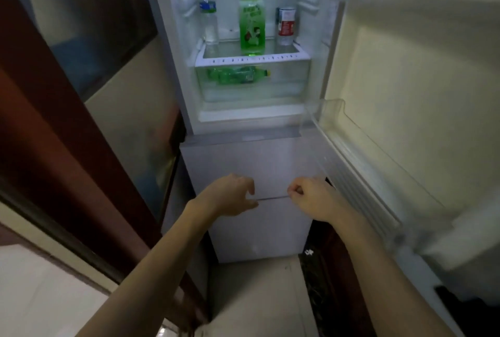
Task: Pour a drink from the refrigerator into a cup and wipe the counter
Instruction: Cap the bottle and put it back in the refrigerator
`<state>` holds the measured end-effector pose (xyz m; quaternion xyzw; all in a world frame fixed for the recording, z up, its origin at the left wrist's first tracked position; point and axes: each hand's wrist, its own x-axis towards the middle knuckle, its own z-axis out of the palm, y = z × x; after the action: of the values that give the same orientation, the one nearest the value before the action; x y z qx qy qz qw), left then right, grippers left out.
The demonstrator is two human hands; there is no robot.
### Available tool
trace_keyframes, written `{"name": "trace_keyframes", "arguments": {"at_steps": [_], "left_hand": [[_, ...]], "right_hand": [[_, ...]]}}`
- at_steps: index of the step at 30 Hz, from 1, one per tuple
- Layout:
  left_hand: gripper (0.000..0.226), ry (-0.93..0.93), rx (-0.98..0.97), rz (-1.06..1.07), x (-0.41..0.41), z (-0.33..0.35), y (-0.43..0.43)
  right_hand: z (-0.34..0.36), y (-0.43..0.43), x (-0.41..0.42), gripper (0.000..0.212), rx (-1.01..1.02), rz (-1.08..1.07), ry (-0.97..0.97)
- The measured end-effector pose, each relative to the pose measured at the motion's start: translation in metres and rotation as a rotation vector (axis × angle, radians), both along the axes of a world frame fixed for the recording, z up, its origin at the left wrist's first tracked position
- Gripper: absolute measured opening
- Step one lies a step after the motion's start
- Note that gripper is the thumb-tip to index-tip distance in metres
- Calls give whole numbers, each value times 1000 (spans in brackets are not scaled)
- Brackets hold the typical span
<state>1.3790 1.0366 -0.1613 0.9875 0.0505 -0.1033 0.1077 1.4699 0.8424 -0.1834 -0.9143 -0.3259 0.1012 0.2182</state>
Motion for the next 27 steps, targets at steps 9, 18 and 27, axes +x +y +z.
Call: {"name": "trace_keyframes", "arguments": {"at_steps": [9, 18, 27], "left_hand": [[38, 79, -159, -176, -58, -65, -74], [34, -58, -243, -211, -76, -46, -126], [29, -150, -262, -174, -83, -13, -193]], "right_hand": [[-31, -114, -94, 20, 25, -261, 127], [14, -256, -110, 23, 248, -749, -122], [39, -297, -94, 43, 755, -852, -108]]}}
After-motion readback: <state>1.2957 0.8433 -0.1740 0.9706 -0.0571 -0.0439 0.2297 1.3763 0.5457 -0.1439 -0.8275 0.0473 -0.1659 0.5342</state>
